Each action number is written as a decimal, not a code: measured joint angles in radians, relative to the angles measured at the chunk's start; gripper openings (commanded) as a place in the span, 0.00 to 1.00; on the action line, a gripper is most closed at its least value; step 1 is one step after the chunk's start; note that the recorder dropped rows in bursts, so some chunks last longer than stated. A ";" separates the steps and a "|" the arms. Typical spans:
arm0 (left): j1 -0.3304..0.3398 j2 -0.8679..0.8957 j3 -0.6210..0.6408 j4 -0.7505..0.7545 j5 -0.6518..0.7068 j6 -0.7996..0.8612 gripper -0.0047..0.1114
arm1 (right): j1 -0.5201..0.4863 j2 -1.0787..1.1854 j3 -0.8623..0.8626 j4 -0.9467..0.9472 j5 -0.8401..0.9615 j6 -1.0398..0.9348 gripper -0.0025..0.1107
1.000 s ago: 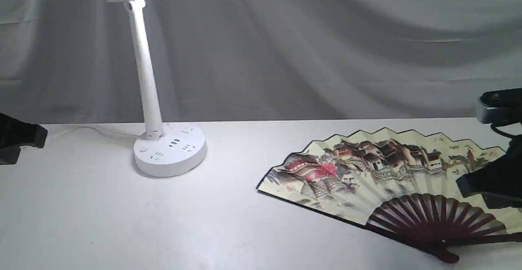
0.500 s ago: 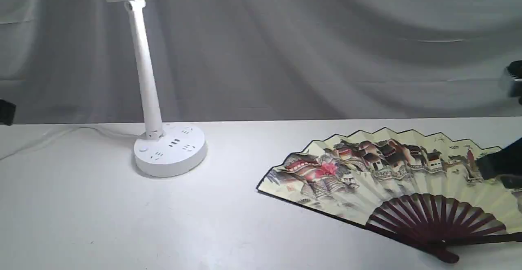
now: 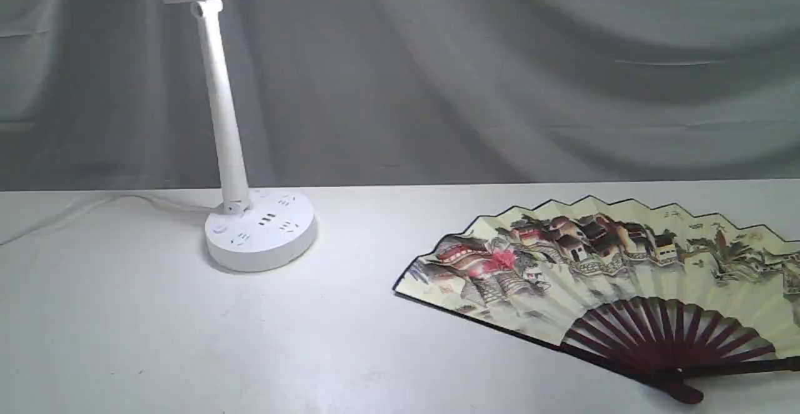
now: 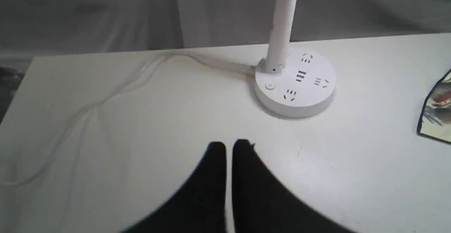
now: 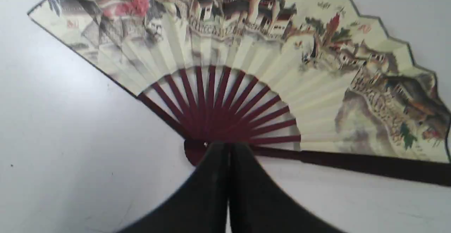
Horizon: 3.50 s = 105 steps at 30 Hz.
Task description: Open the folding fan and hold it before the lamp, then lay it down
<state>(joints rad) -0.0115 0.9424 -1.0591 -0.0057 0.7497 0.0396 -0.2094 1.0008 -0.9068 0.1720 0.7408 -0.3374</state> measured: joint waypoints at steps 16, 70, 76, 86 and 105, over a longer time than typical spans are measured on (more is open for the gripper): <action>0.000 -0.417 0.172 -0.016 -0.040 -0.007 0.04 | 0.000 -0.443 0.000 0.002 0.055 0.025 0.02; 0.000 -0.941 0.330 -0.041 -0.015 -0.010 0.04 | 0.068 -0.999 0.079 0.008 0.234 0.031 0.02; 0.000 -0.939 0.444 -0.058 -0.081 -0.010 0.04 | 0.068 -0.999 0.151 0.010 0.154 0.031 0.02; 0.000 -0.938 0.639 -0.100 -0.228 -0.009 0.04 | 0.068 -0.995 0.391 0.054 -0.005 0.045 0.02; 0.000 -0.939 0.932 -0.020 -0.497 -0.009 0.04 | 0.068 -0.997 0.689 0.095 -0.420 0.052 0.02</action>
<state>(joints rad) -0.0115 0.0035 -0.1276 -0.0262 0.2530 0.0302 -0.1417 0.0036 -0.2179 0.2669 0.3207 -0.2851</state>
